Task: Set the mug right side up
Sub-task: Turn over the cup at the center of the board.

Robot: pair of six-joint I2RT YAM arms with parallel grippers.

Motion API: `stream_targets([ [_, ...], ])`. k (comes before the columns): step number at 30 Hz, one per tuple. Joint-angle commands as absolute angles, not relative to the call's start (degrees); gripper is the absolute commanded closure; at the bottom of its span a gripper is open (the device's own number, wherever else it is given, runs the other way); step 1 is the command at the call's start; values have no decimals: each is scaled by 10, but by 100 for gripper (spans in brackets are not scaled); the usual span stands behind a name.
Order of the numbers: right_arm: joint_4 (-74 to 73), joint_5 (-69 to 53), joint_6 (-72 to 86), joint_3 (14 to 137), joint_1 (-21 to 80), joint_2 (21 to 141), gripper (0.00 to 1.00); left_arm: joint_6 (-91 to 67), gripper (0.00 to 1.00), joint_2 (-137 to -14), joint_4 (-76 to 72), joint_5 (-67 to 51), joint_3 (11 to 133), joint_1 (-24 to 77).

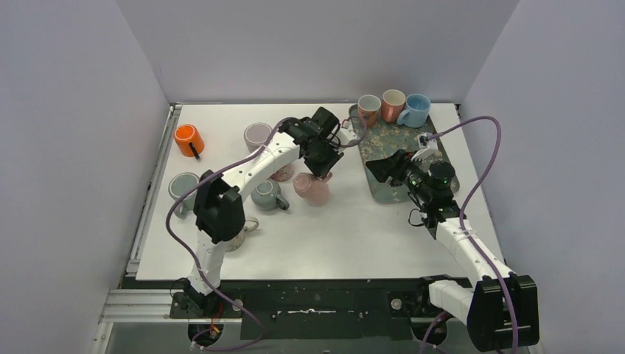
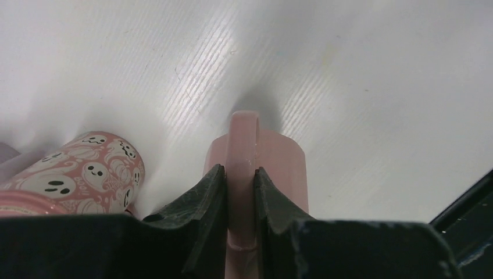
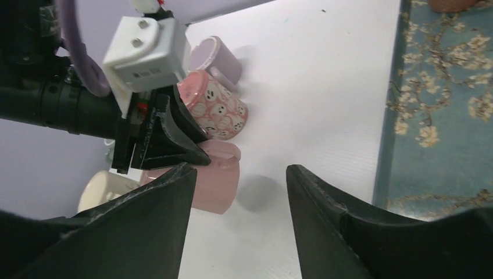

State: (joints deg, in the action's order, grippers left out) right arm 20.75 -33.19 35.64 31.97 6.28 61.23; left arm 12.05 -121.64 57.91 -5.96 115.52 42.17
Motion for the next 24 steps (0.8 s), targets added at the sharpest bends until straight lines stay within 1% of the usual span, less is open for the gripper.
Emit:
stream_targets([
  [1, 333, -396, 374, 302, 59, 588, 45, 75, 100, -1109, 481, -137, 1115, 410],
  [5, 416, -455, 399, 295, 62, 602, 53, 31, 100, -1044, 393, -197, 1041, 398],
  [9, 502, -504, 432, 289, 67, 624, 56, -27, 100, -984, 297, -279, 965, 377],
  [11, 535, -527, 441, 290, 74, 636, 55, -60, 100, -955, 239, -327, 923, 364],
  [13, 544, -541, 438, 297, 84, 645, 52, -90, 100, -930, 172, -372, 885, 351],
  [15, 546, -543, 428, 299, 94, 651, 50, -110, 100, -910, 136, -396, 853, 344],
  [24, 540, -559, 414, 337, 154, 700, 48, -108, 100, -873, 118, -436, 810, 335],
])
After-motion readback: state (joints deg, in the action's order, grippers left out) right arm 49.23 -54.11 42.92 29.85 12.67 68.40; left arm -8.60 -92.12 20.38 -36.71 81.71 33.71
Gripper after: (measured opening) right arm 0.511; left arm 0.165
